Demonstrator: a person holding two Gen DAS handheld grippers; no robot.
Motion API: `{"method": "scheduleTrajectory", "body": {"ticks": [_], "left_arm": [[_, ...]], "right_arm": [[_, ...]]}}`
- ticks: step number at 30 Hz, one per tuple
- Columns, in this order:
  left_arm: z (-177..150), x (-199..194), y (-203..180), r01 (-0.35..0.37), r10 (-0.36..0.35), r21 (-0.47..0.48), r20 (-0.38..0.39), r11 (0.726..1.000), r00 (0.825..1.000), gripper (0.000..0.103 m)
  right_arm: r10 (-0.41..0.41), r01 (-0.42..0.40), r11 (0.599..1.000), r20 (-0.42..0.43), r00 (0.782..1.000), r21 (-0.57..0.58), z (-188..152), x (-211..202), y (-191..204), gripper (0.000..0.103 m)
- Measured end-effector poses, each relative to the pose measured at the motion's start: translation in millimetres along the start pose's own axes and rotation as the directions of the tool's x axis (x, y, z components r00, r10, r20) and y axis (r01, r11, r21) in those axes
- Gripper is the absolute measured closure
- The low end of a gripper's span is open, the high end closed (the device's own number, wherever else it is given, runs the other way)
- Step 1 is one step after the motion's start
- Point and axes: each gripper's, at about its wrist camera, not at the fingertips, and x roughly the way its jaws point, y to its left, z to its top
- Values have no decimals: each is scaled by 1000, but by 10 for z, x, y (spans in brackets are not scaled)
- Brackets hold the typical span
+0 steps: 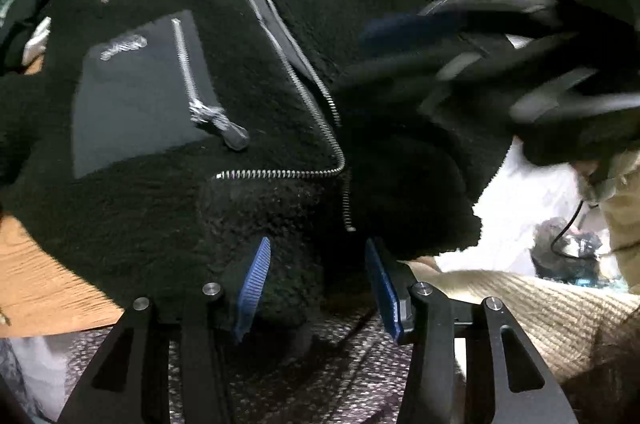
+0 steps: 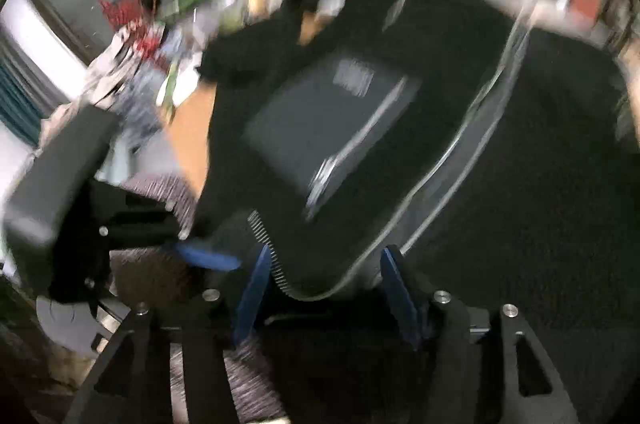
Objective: Fold clothes
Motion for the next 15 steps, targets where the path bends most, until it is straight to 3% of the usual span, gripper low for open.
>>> {"method": "scheduleTrajectory", "body": {"ticks": [1, 2, 5, 8, 11, 13, 15], "left_arm": [[18, 69, 27, -12, 12, -15, -15, 1000, 1000, 52], [37, 159, 51, -22, 21, -29, -31, 999, 999, 52], [71, 233, -12, -46, 45, -5, -30, 999, 999, 52], [73, -31, -164, -85, 84, 28, 44, 996, 995, 52], [131, -196, -279, -193, 186, 46, 123, 980, 975, 51], [266, -15, -286, -267, 262, 62, 71, 962, 962, 50], [277, 65, -214, -299, 298, 53, 29, 953, 954, 50]], "right_arm": [[-82, 82, 996, 3, 997, 36, -54, -61, -52, 22], [-164, 164, 984, 3, 986, 71, -107, -122, -105, 18], [-386, 384, 904, -26, 922, 190, -295, -294, -306, 16], [-414, 421, 794, -119, 903, 439, -736, -496, -915, 17], [-449, 396, 611, -113, 886, 685, -1258, -896, -1455, 17], [-483, 356, 444, -114, 868, 822, -1686, -1137, -1803, 17], [-486, 332, 334, -141, 863, 882, -1957, -1228, -2057, 24]]}}
